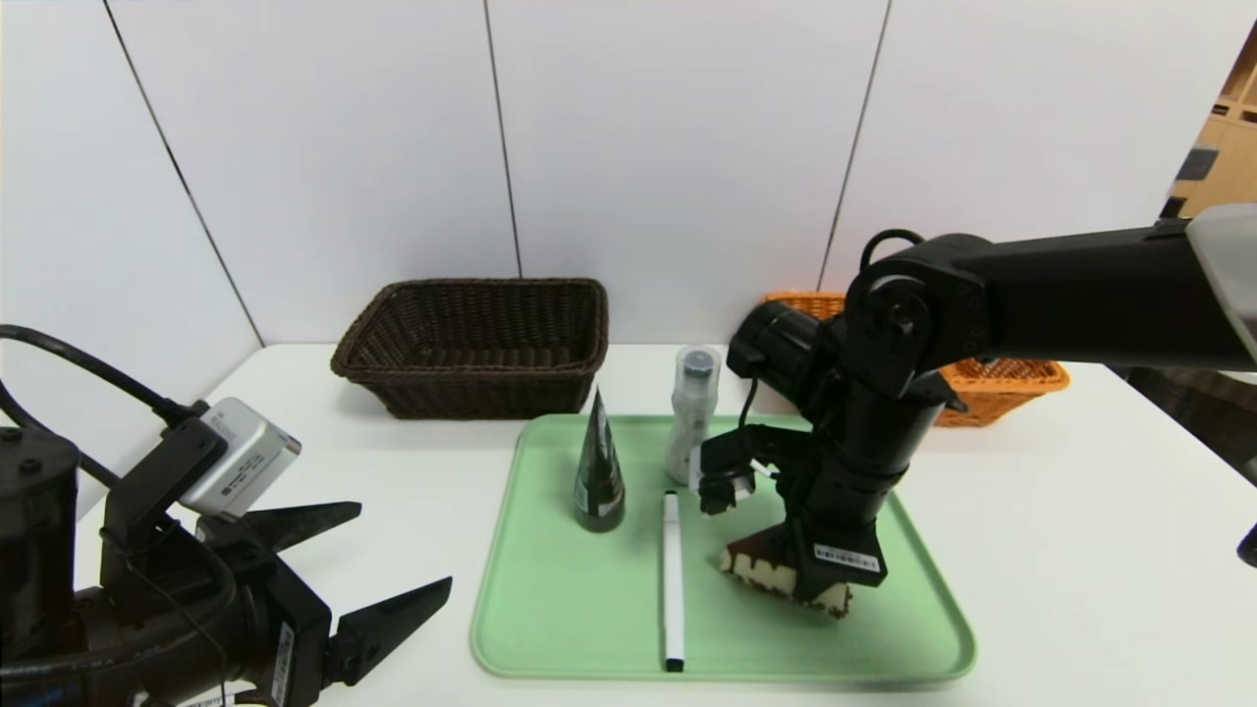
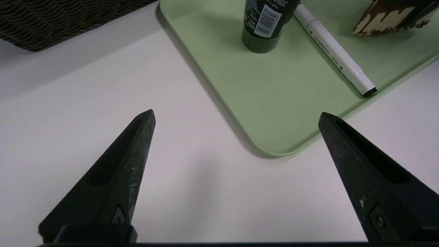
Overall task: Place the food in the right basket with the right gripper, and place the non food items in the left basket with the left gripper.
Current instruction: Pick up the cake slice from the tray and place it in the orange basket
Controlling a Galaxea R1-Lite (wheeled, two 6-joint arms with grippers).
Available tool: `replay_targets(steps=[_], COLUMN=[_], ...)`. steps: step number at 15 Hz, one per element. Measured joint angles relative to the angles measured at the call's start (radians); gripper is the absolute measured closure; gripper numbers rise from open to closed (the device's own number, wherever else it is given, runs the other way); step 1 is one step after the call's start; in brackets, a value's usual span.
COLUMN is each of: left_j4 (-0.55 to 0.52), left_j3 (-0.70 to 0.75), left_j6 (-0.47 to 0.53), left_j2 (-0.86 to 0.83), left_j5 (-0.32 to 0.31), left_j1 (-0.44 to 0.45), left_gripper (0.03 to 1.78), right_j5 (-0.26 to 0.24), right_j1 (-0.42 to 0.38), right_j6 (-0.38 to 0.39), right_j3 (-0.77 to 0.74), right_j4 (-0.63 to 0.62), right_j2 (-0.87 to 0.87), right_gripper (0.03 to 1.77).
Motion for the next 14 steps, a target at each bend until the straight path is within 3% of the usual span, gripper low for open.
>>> replay_targets(steps=[3, 6, 12, 14], left_j4=[0.0, 0.0, -0.005, -0.005], left_j3=[0.0, 0.0, -0.001, -0.003], left_j6=[-0.001, 0.0, 0.001, 0.002], left_j2=[0.0, -0.002, -0.002, -0.003], left_j5=[0.0, 0.0, -0.001, 0.0], left_j1=[0.0, 0.0, 0.0, 0.0], left_gripper=[0.12, 0.12, 0.12, 0.12], right_j5=[-0.006, -0.051, -0.094, -0.098], right_j1=[0.001, 0.001, -0.005, -0.01], right_j6=[0.001, -0.007, 0.004, 0.006], right_j3=[0.012, 0.049, 0.087, 0.08], right_j4=[0.002, 0.005, -0.003, -0.07], right_j2=[-0.013, -0.069, -0.279, -0.359], right_gripper=[0.98, 0.98, 0.98, 0.98])
